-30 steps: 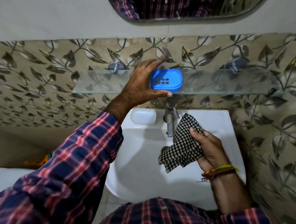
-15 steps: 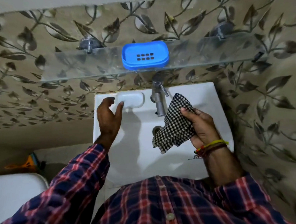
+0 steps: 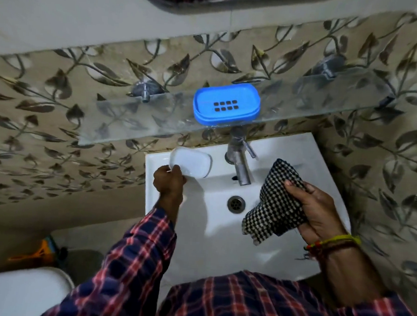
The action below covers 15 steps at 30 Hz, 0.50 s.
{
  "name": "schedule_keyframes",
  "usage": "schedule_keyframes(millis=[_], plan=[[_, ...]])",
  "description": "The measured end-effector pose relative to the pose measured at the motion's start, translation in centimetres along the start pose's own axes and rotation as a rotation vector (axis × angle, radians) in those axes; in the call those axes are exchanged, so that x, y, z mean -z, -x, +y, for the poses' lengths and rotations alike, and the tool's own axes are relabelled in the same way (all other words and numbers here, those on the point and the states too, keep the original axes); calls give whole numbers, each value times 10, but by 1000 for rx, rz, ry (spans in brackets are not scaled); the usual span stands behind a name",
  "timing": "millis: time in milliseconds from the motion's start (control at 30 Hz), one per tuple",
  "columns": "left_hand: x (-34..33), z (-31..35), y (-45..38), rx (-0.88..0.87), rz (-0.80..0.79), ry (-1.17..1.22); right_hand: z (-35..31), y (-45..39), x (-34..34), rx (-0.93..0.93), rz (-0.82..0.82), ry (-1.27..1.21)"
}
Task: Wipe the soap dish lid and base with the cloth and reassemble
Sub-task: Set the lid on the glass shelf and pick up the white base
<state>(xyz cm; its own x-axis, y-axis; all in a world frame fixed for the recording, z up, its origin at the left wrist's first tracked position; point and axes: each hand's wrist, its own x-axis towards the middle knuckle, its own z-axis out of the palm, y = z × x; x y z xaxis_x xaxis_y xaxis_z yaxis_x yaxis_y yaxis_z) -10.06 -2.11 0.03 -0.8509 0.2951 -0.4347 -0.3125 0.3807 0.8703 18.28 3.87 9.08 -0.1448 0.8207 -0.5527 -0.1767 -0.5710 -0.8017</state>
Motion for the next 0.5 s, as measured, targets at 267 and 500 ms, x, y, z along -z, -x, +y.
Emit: schedule_keyframes(millis=[267,500], plan=[[23,-10,47,-762,-45,-470,-1,-4,-2,17,-47,41],[27,-12,90,-1328,58,-662,2,-9,-5,362,-25,392]])
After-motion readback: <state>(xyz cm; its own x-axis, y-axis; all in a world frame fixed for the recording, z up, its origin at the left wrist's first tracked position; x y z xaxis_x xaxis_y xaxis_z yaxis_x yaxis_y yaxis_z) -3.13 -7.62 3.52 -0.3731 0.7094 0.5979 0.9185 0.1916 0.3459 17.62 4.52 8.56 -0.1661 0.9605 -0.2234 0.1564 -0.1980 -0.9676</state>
